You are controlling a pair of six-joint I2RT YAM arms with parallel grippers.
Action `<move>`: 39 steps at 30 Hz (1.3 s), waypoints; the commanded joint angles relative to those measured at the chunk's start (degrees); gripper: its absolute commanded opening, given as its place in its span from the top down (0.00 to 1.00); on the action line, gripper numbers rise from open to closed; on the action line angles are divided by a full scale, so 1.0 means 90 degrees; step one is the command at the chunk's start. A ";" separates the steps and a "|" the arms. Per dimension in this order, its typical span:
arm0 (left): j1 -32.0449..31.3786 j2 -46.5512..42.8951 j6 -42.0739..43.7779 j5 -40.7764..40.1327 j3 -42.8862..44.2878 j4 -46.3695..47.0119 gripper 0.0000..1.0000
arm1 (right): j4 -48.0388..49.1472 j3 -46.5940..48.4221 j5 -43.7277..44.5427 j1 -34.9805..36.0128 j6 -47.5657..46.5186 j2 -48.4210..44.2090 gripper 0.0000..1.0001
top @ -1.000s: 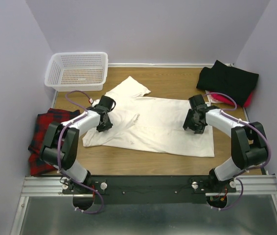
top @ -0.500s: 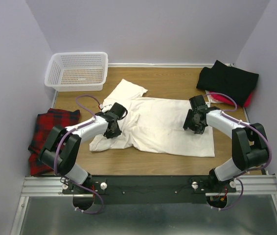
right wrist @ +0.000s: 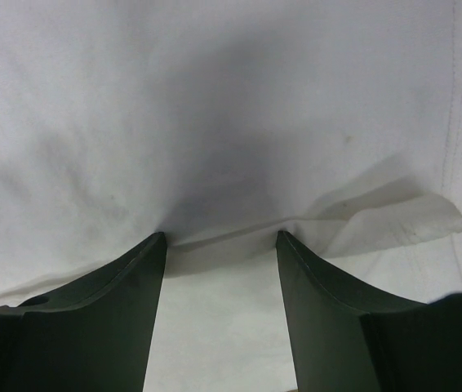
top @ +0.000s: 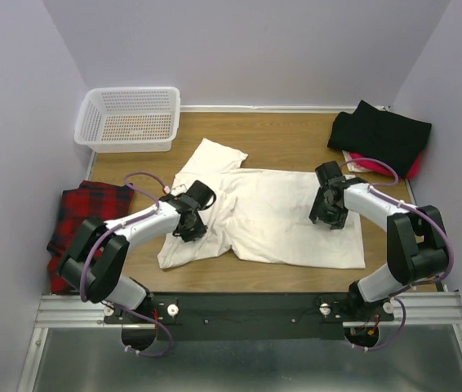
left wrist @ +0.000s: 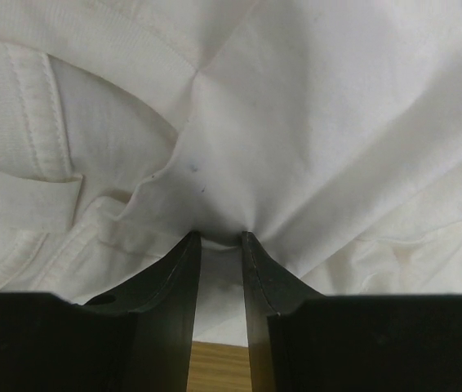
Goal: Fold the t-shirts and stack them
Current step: Fold the flattened tshirt in 1/3 of the way
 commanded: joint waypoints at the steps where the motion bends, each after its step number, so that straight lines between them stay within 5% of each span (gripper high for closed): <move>1: -0.0100 0.0634 -0.0319 0.0218 -0.0106 -0.1009 0.64 | -0.0801 -0.0209 0.0858 -0.0134 0.0368 0.0329 0.35; 12: 0.0124 0.1132 0.0227 -0.0691 0.1241 -0.1693 0.63 | -0.1065 0.0064 0.1795 -0.0349 0.0544 0.0183 0.35; 22: 0.1355 0.0908 0.0716 -0.1150 0.1272 -0.1625 0.63 | -0.1162 0.0172 0.1825 -0.0359 0.0603 0.0164 0.35; 32: 0.1268 0.0585 0.1234 -0.1326 0.2463 -0.1987 0.64 | -0.1172 0.0621 0.1620 -0.0349 0.0349 -0.0003 0.35; 39: 0.1179 0.0760 0.1956 -0.0751 0.2581 -0.1217 0.64 | -0.1172 0.0787 0.1503 -0.0349 0.0329 0.0105 0.35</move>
